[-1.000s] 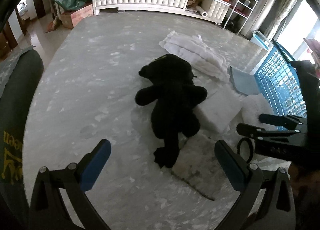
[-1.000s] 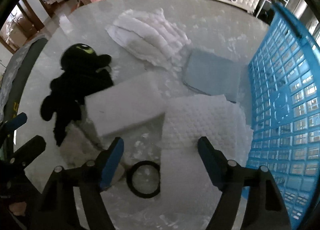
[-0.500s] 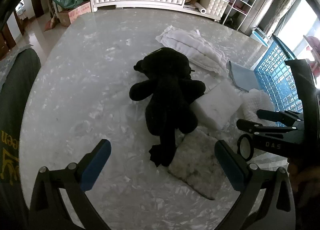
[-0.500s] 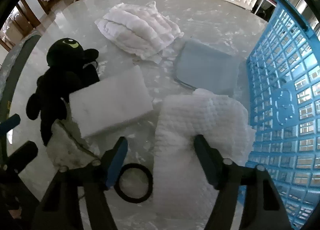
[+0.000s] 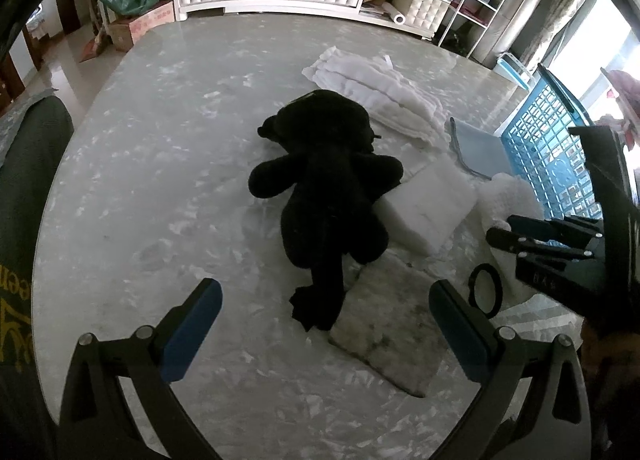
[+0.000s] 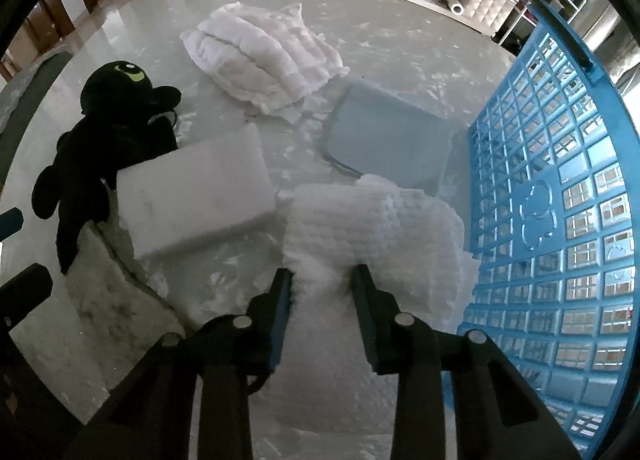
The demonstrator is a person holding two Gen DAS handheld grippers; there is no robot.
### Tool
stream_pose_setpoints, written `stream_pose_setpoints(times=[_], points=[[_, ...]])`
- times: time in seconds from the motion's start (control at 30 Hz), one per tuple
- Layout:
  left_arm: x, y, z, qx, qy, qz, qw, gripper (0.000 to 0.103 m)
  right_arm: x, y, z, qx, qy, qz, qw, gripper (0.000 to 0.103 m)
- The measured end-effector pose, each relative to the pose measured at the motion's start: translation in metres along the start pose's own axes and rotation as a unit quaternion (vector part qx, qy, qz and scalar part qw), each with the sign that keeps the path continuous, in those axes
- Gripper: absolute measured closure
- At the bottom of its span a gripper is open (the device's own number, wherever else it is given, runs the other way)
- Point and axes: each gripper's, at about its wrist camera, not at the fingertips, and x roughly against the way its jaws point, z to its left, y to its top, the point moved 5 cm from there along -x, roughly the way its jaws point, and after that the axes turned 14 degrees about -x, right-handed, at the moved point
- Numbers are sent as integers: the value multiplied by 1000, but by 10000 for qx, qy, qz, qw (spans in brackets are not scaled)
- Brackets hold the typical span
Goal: Organize soft objects
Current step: 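Close the right gripper on the bubble cloth and lift it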
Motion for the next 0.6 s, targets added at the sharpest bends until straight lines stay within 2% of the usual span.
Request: stream_pose_setpoints(times=[0.1,0.17,0.37,0.6], points=[[0,0,-2,-22,-41,17,10000,0,4,2,-4,-137,196,119,9996,91],[0,-1,-5,-46,-83,55,9999,0,8,1,-3,-147,274,118,9994,93],[0,-7,-11,-178,-50,184,9997,0,16,-2,-6,-180,560,64,9982,94],[11,-12,-16,-201,48,175,9996,0,45,4,-11,-184,984,-98,9949,95]])
